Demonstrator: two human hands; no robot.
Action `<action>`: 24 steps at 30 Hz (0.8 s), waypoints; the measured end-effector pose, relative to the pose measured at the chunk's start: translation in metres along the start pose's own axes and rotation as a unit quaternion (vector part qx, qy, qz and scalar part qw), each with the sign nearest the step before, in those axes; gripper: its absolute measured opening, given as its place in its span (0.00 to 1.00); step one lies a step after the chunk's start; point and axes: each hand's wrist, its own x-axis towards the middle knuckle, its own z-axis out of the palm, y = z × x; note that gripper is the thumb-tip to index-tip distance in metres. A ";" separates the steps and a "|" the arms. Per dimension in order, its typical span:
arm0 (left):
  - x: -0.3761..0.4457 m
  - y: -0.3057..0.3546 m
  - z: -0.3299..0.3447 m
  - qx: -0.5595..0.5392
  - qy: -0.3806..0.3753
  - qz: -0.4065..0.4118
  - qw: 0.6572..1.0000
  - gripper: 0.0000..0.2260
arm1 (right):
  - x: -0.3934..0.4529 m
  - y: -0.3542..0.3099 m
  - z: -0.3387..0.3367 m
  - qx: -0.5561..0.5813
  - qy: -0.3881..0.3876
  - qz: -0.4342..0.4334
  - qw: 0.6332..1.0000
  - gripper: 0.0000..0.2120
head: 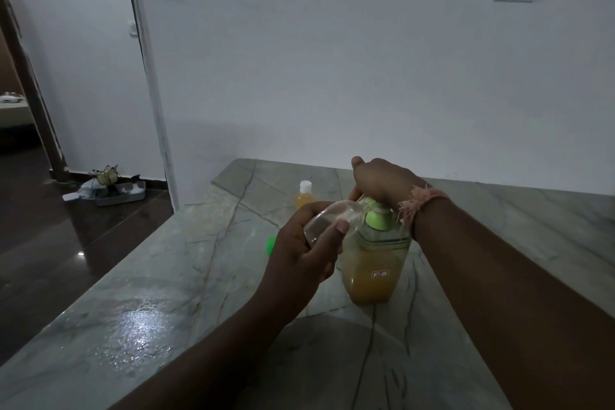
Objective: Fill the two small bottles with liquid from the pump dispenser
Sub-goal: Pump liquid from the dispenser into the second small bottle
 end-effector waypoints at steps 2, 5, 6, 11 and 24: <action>-0.001 -0.001 0.000 0.013 0.000 -0.001 1.000 0.12 | -0.002 -0.003 -0.002 0.000 -0.011 0.009 1.000 0.21; -0.002 0.001 0.000 0.039 0.002 0.012 0.999 0.12 | -0.003 -0.003 -0.010 0.011 -0.023 0.012 1.000 0.27; -0.002 0.002 0.000 0.044 0.003 0.013 0.999 0.12 | 0.000 0.000 -0.011 0.054 -0.037 0.028 0.997 0.32; -0.002 0.005 0.000 0.047 0.010 0.022 0.999 0.13 | 0.003 0.005 -0.015 0.087 -0.017 0.043 0.995 0.28; -0.003 0.003 0.004 0.079 0.050 0.026 0.995 0.14 | 0.012 0.002 -0.006 -0.017 0.011 -0.006 1.000 0.20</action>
